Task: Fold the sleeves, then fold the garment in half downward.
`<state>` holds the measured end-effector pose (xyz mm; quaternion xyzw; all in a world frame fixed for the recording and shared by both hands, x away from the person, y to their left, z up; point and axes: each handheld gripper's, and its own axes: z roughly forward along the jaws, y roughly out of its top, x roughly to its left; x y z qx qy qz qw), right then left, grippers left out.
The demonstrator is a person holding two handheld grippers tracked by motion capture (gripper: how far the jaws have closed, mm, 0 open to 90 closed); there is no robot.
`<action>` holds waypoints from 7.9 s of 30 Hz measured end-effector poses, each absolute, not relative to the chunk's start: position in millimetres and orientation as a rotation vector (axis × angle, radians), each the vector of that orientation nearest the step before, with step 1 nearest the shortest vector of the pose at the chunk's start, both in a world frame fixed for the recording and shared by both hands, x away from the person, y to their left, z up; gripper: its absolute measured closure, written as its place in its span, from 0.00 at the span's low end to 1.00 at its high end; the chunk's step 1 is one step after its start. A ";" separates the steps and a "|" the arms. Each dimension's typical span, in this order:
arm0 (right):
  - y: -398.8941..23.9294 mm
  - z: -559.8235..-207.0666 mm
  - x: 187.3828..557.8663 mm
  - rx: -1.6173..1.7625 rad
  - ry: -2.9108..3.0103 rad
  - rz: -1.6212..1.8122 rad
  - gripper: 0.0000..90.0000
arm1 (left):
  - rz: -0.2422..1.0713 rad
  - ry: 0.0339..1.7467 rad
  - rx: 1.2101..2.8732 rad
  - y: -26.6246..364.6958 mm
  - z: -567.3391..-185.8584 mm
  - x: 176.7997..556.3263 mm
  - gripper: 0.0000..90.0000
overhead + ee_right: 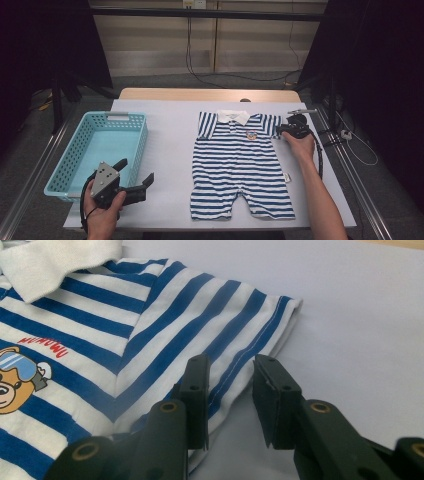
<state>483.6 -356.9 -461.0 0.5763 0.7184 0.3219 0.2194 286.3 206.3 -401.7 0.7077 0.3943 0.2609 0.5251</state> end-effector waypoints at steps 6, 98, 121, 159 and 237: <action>-358.8 -461.4 484.4 1.568 2.004 0.894 0.78 | 0.614 0.951 1.691 206.6 -403.1 286.1 0.04; -302.5 -430.5 474.5 1.398 2.070 1.215 0.69 | 0.618 0.942 1.711 211.3 -402.1 283.8 0.04; -304.1 -445.1 460.3 1.362 2.255 1.023 0.98 | 0.615 0.942 1.713 210.3 -402.8 284.8 0.04; -321.1 -431.3 406.2 1.313 1.977 1.256 0.19 | 0.500 0.919 1.677 186.9 -394.3 280.6 0.04; -328.3 -446.6 334.5 1.353 2.361 0.931 0.99 | 0.227 0.786 2.244 71.2 -448.9 360.5 0.98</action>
